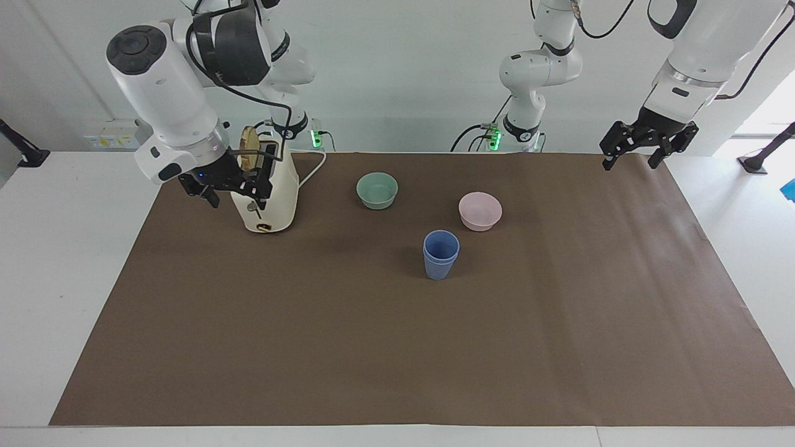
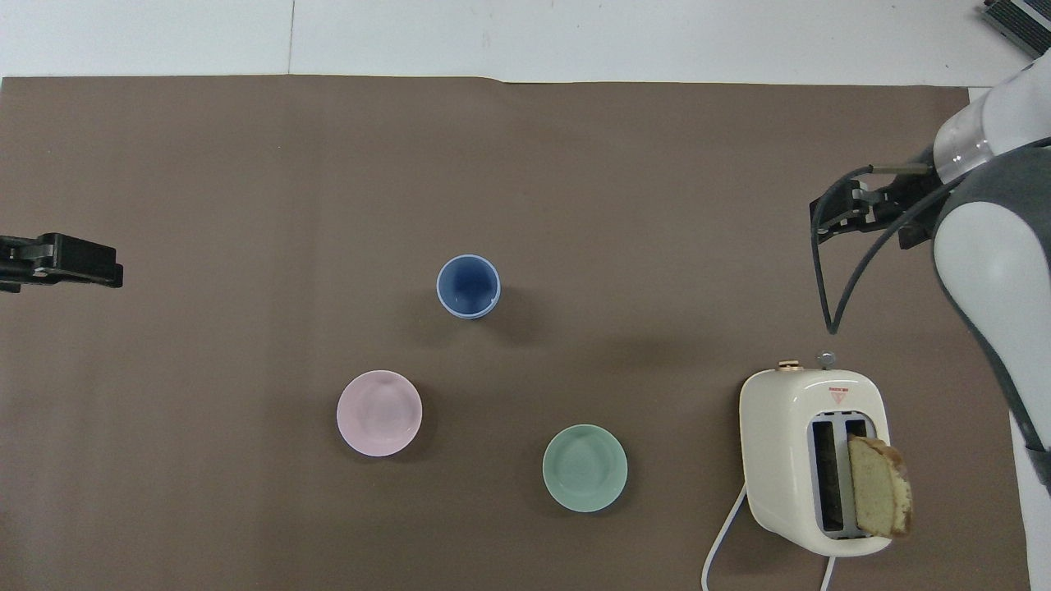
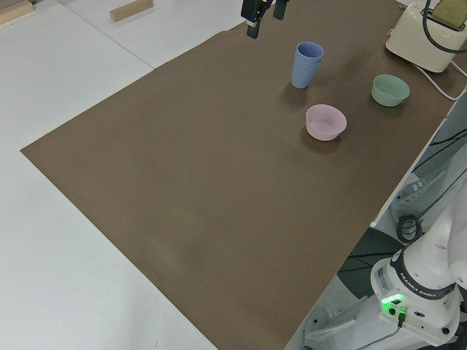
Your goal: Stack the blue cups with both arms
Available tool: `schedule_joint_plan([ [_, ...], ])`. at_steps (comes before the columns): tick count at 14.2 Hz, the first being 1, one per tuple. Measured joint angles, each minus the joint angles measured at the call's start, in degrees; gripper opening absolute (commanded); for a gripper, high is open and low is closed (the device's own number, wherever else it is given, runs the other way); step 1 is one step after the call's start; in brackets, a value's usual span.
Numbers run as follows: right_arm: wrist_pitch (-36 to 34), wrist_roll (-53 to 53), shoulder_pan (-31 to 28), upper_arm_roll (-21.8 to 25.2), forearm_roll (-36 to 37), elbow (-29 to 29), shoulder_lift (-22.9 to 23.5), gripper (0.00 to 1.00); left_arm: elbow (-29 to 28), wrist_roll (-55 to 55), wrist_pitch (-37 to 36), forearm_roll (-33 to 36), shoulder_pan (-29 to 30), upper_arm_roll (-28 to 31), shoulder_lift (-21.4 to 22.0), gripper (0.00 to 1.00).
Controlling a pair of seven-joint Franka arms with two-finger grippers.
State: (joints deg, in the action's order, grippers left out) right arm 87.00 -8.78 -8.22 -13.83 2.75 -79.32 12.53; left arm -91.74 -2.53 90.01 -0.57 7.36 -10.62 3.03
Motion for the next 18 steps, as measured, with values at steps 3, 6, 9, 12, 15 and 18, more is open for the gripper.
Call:
schedule_joint_plan([
  [3,-1.5,2.7,-1.7,0.0,0.7,0.2,-0.8,1.0,0.0,0.0,0.0,0.0,0.0,0.0,0.0,1.0],
  [6,-2.0,3.3,-2.5,0.0,0.7,0.3,-1.7,1.0,0.0,0.0,0.0,0.0,0.0,0.0,0.0,1.0],
  [9,-2.2,3.3,-2.5,0.2,0.7,0.4,-3.3,1.0,0.0,0.0,0.0,0.0,0.0,0.0,0.0,1.0],
  [12,-2.5,3.3,-2.6,0.4,0.7,0.4,-4.5,1.0,0.0,0.0,0.0,0.0,0.0,0.0,0.0,1.0],
  [15,-2.5,3.3,-2.6,0.5,0.7,0.4,-4.6,1.0,0.0,0.0,0.0,0.0,0.0,0.0,0.0,1.0],
  [18,-2.5,3.3,-2.6,0.6,0.7,0.4,-4.6,1.0,0.0,0.0,0.0,0.0,0.0,0.0,0.0,1.0],
])
